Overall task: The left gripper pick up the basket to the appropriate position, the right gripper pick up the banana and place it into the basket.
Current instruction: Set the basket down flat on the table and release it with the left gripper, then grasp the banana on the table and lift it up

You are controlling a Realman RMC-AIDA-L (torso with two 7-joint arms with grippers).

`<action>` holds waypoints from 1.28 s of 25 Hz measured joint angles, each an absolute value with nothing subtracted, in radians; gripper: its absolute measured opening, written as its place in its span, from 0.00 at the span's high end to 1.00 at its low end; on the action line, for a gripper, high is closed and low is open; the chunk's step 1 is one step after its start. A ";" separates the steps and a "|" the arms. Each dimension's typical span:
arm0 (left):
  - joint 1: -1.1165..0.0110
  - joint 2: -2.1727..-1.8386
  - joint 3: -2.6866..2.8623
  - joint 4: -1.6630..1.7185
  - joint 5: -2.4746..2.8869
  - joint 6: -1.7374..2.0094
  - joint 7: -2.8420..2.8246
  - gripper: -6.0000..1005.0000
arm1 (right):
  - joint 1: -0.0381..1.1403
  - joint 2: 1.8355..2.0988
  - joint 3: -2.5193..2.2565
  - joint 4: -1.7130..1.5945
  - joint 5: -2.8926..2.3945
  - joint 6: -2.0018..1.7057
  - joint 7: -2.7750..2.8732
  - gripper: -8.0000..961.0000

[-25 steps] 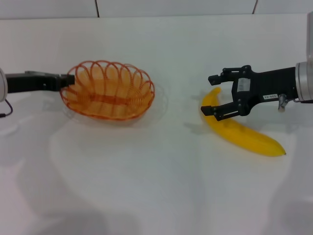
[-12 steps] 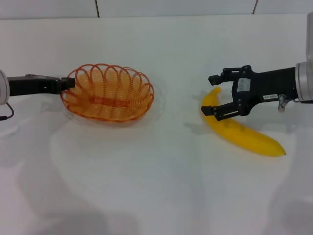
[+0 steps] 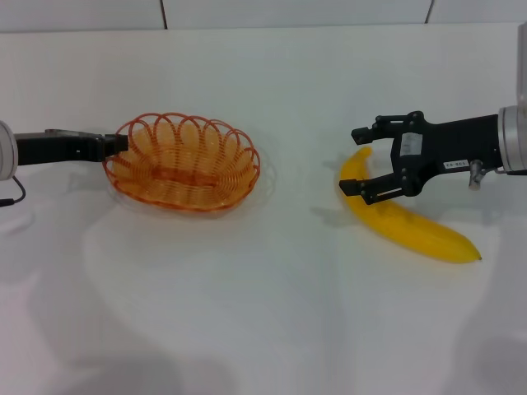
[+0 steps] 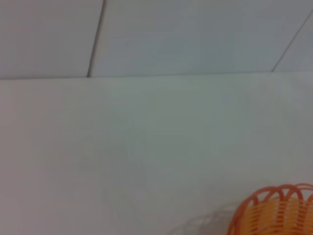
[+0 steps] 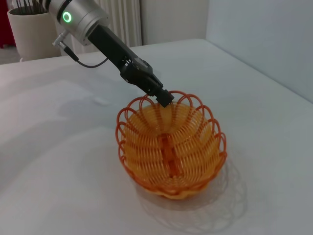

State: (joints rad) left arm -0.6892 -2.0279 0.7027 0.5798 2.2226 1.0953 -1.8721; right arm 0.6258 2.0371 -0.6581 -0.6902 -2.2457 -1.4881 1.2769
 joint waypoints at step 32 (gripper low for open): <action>-0.500 -2.036 0.709 0.718 1.899 1.337 -1.349 0.29 | 0.607 2.038 -0.658 -0.690 -2.195 -1.492 1.285 0.06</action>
State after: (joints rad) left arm -0.5002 -2.0363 0.7086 0.7185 1.8993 1.3373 -1.3486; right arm 0.6072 2.0378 -0.6578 -0.6902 -2.1952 -1.4916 1.2851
